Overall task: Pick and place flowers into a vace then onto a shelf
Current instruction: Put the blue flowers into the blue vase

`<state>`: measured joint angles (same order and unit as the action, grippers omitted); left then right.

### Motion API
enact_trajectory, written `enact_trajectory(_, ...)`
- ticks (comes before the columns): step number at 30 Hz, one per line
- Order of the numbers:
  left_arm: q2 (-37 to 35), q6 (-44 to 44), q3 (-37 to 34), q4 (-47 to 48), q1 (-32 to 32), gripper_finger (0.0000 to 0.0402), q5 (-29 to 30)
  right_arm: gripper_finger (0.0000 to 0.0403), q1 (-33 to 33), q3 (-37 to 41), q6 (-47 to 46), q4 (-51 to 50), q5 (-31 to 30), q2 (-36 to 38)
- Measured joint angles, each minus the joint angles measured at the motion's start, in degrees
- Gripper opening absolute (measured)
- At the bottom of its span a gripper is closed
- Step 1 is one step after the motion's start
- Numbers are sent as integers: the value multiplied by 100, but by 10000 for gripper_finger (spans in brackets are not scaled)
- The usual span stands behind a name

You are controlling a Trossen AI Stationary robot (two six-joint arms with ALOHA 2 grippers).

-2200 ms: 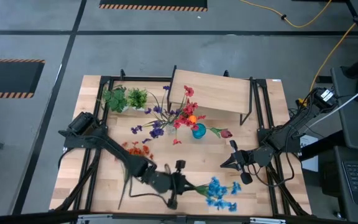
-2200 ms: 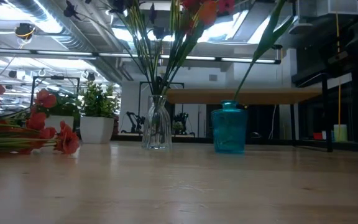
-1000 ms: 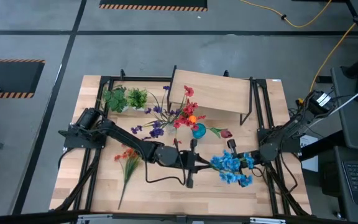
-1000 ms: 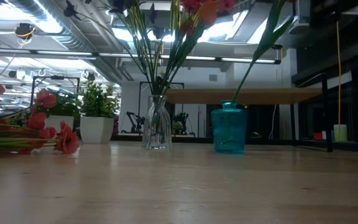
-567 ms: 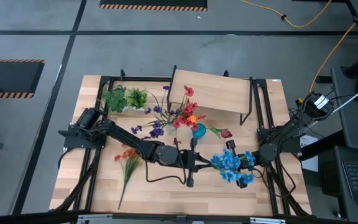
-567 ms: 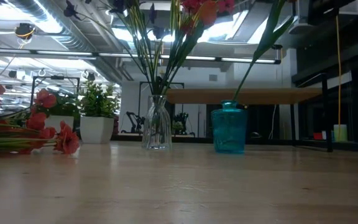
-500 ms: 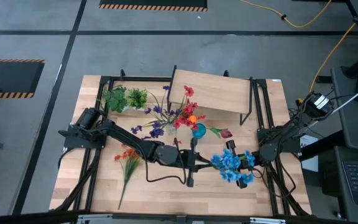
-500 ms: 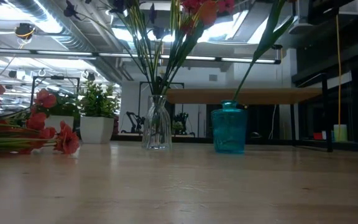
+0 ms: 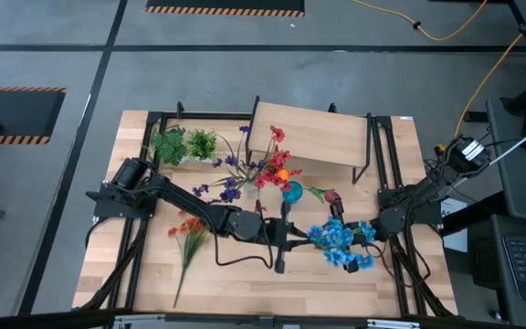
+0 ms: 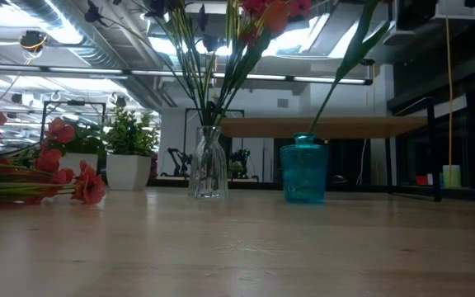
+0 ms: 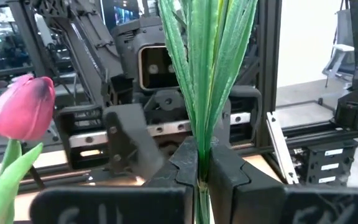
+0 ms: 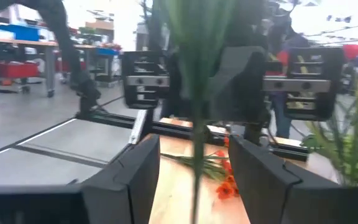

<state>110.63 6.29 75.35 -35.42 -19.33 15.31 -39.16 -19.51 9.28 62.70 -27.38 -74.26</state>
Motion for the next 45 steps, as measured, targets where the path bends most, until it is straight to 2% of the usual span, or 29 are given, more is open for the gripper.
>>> enact_trajectory(10,0,51,0,-42,35,12,1,188,210,-151,-26,-165,-2,0)
enact_trajectory(17,0,123,2,-42,134,12,3,162,208,-151,-176,-165,186,0)
enact_trajectory(30,-2,47,2,92,247,12,-48,130,210,-150,-176,-208,162,0)
enact_trajectory(36,-7,47,2,116,247,12,-48,89,214,-149,-175,-202,160,0)
enact_trajectory(42,-9,27,3,153,251,12,-233,14,210,-146,-166,-200,184,0)
enact_trajectory(45,-11,32,2,124,234,13,-258,12,210,-146,-164,-204,202,0)
